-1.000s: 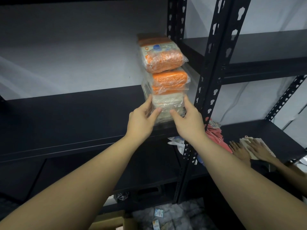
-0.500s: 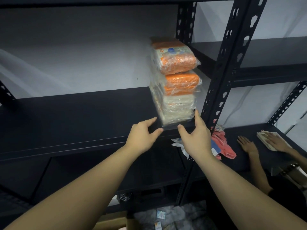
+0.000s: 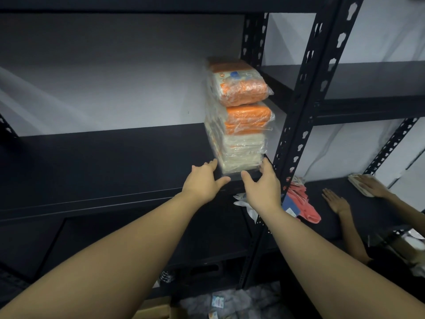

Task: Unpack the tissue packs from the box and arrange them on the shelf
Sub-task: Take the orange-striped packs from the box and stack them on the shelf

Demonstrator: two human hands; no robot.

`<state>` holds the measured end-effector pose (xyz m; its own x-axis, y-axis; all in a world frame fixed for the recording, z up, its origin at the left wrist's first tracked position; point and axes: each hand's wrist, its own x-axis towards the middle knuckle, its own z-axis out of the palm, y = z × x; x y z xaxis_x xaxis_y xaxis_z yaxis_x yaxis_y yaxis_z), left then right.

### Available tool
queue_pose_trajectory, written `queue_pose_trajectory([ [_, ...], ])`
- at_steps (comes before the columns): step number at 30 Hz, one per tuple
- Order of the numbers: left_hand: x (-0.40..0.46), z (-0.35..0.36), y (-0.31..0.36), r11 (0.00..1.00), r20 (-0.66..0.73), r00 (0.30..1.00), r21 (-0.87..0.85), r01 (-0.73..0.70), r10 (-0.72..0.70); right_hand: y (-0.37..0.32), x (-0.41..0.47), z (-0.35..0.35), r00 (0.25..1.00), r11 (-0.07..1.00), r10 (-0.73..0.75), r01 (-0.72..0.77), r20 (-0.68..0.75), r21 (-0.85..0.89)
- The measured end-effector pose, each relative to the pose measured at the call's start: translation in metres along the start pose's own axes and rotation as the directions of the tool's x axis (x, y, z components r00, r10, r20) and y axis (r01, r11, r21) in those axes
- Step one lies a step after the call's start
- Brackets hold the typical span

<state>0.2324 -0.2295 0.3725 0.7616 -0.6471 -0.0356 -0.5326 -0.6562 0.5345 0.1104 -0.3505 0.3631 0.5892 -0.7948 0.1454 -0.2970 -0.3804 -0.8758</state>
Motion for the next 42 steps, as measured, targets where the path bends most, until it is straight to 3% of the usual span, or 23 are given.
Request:
queue_pose_trajectory([
  [10, 0.039, 0.012, -0.019, 0.995, -0.078, 0.996, -0.083, -0.055, 0.048, -0.005, 0.022, 0.002, 0.988, 0.997, -0.02, 0.031, -0.151, 0.074],
  [34, 0.073, -0.015, -0.025, 0.971, -0.151, 0.982, -0.193, -0.139, 0.11, -0.015, 0.074, 0.034, 0.982, 0.999, 0.034, -0.034, -0.187, 0.005],
  [42, 0.044, -0.012, -0.03, 0.989, -0.077, 0.99, -0.087, -0.123, 0.116, -0.01, 0.042, 0.029, 0.994, 0.998, -0.016, 0.023, -0.106, 0.065],
])
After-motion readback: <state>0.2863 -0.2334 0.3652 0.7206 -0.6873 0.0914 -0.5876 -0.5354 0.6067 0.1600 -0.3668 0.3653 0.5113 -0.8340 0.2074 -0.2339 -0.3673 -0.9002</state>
